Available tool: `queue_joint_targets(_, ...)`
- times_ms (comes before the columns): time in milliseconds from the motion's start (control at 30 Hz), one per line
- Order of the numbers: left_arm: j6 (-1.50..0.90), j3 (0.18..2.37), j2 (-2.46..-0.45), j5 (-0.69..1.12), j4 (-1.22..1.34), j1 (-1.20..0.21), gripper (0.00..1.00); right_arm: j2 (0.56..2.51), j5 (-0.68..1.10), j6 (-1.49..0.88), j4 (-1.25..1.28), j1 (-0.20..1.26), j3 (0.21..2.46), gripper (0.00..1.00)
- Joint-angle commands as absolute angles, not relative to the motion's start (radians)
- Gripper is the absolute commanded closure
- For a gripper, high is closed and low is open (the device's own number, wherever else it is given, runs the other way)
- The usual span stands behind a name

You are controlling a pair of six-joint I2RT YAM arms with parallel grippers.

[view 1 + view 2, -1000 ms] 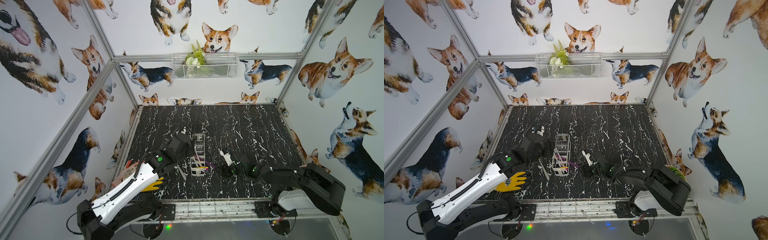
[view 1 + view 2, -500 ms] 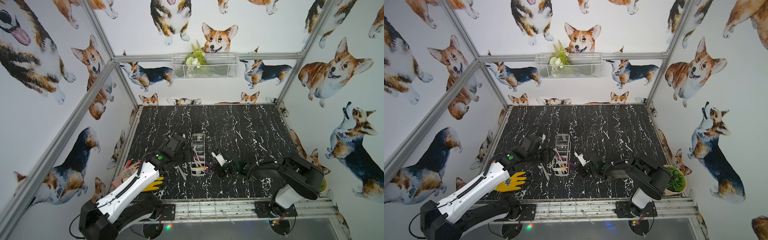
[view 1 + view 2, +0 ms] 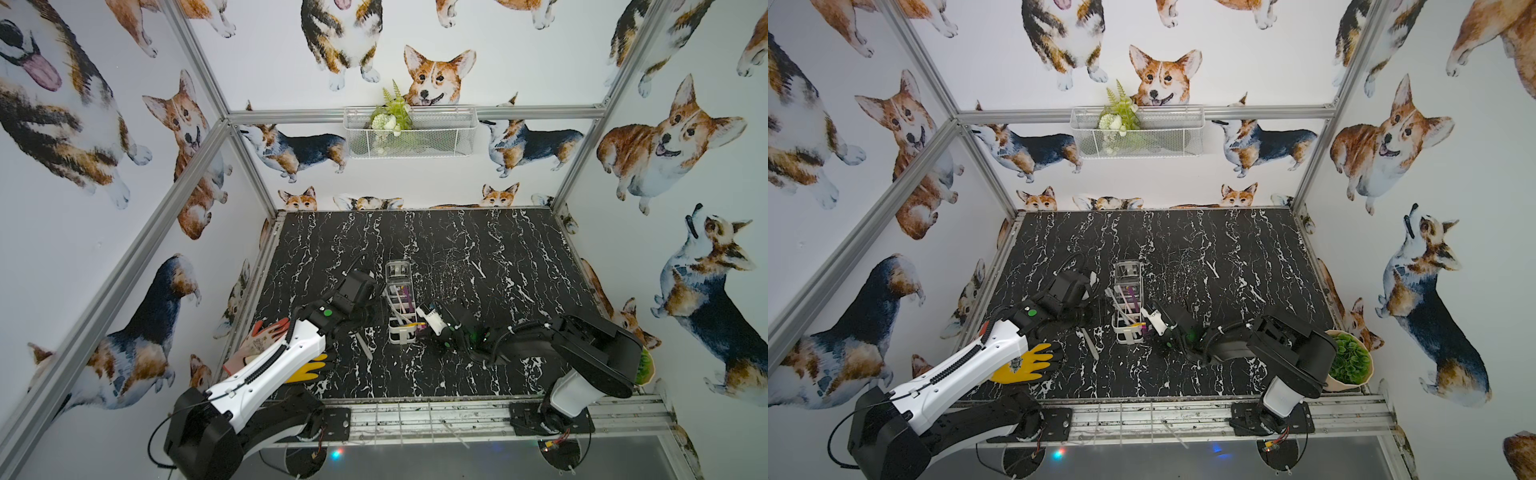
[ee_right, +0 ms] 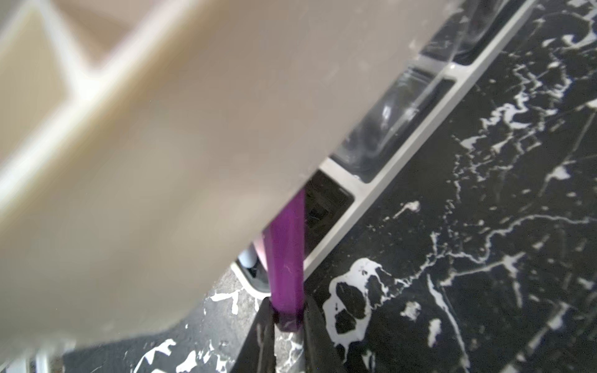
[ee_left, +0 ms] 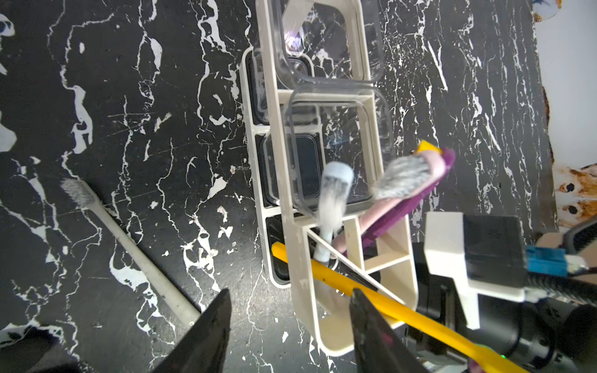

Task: Place the toothbrush into the toothbrush holder
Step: Adjust the toothbrush at the toothbrush holder.

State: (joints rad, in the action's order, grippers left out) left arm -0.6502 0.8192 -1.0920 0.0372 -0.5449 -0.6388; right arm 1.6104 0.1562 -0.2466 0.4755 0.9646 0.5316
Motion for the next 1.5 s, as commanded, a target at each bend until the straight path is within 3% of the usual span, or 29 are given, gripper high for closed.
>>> queue_joint_targets(0, -0.655, 0.84, -1.071, 0.022, -0.542, -0.634, 0.41, 1.597, 0.146, -0.215, 0.513, 0.969, 0.541, 0.83)
queue_joint_targets(367, -0.602, 0.966, -1.07, -0.017, -0.58, -0.634, 0.4, 1.571, 0.119, -0.183, 0.538, 0.974, 0.538, 0.85)
queue_joint_targets(733, -0.496, 1.111, -1.238, 0.023, -0.483, -0.633, 0.35, 1.585, 0.119, -0.169, 0.594, 0.976, 0.543, 0.85)
queue_joint_targets(1133, -0.452, 1.138, -1.375, 0.097, -0.373, -0.638, 0.37, 1.577, 0.121, -0.15, 0.597, 0.976, 0.549, 0.85)
queue_joint_targets(1233, -0.451, 1.135, -1.392, 0.086, -0.365, -0.644, 0.46, 1.574, 0.121, -0.15, 0.595, 0.976, 0.549, 0.85)
queue_joint_targets(1467, -0.448, 1.131, -1.411, 0.068, -0.352, -0.662, 0.78, 1.576, 0.118, -0.152, 0.597, 0.976, 0.548, 0.85)
